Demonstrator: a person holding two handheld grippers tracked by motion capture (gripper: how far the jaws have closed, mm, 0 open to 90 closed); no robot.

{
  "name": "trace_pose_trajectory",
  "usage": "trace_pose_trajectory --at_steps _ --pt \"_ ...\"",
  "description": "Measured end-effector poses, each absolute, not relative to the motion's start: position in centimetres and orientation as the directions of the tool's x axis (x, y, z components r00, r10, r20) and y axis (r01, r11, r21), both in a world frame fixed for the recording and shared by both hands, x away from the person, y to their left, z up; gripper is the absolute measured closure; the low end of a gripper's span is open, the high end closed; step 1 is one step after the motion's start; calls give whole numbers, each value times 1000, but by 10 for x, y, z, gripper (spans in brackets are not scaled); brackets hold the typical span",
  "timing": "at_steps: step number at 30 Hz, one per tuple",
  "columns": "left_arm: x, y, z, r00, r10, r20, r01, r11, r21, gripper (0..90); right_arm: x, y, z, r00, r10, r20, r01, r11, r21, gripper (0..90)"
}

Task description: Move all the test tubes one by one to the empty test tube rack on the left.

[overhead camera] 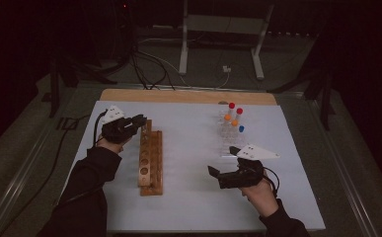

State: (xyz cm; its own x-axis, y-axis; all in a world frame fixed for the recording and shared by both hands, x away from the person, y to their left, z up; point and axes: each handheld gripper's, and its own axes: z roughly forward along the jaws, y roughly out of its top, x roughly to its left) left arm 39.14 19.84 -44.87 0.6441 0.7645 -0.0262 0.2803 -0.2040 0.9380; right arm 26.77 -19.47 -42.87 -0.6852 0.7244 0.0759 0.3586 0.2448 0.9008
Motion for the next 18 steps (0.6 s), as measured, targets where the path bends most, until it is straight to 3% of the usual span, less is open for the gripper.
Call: trace_pose_trajectory --at_steps 18 --pt "393 201 -464 646 762 -32 297 -213 931 772 269 -197 -427 -687 722 84 363 240 900 5"
